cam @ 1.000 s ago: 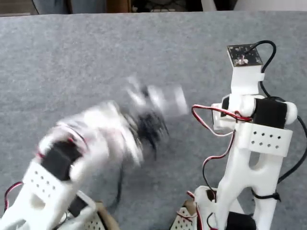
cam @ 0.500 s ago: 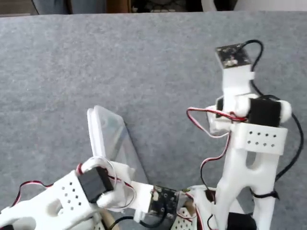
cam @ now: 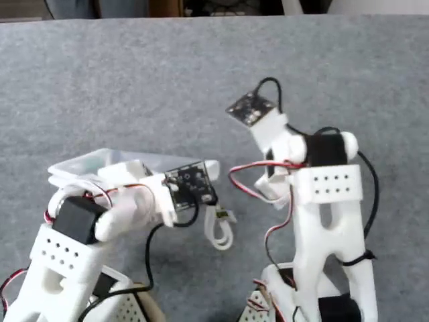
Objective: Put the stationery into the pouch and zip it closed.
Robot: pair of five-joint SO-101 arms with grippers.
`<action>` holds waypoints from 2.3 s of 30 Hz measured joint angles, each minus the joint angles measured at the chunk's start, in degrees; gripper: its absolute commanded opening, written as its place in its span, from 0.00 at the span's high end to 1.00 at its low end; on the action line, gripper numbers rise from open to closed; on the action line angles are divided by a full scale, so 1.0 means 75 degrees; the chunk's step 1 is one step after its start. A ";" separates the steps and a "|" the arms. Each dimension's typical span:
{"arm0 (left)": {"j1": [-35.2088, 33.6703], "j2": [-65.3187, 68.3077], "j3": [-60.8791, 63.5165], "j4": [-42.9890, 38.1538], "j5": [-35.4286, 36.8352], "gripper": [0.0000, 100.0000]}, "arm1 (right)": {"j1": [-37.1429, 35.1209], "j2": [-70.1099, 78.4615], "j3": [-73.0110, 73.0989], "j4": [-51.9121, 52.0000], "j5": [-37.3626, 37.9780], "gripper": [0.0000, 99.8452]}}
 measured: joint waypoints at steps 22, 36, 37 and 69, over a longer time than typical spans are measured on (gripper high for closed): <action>-0.0422 0.0070 -0.0316 -0.1184 0.2614 0.97 | -0.2684 -0.1840 0.0832 -0.1747 -0.4185 0.66; 0.0375 0.0117 -0.2379 -0.0668 0.4173 0.97 | -0.2379 -0.2227 -0.0141 -0.1418 -0.4947 0.66; 0.0375 0.0117 -0.2379 -0.0668 0.4243 0.97 | -0.2379 -0.2227 -0.0141 -0.1418 -0.4947 0.66; 0.1090 0.0117 -0.2016 -0.0105 0.5017 0.97 | -0.2649 -0.1653 0.1664 -0.4290 -0.5029 0.66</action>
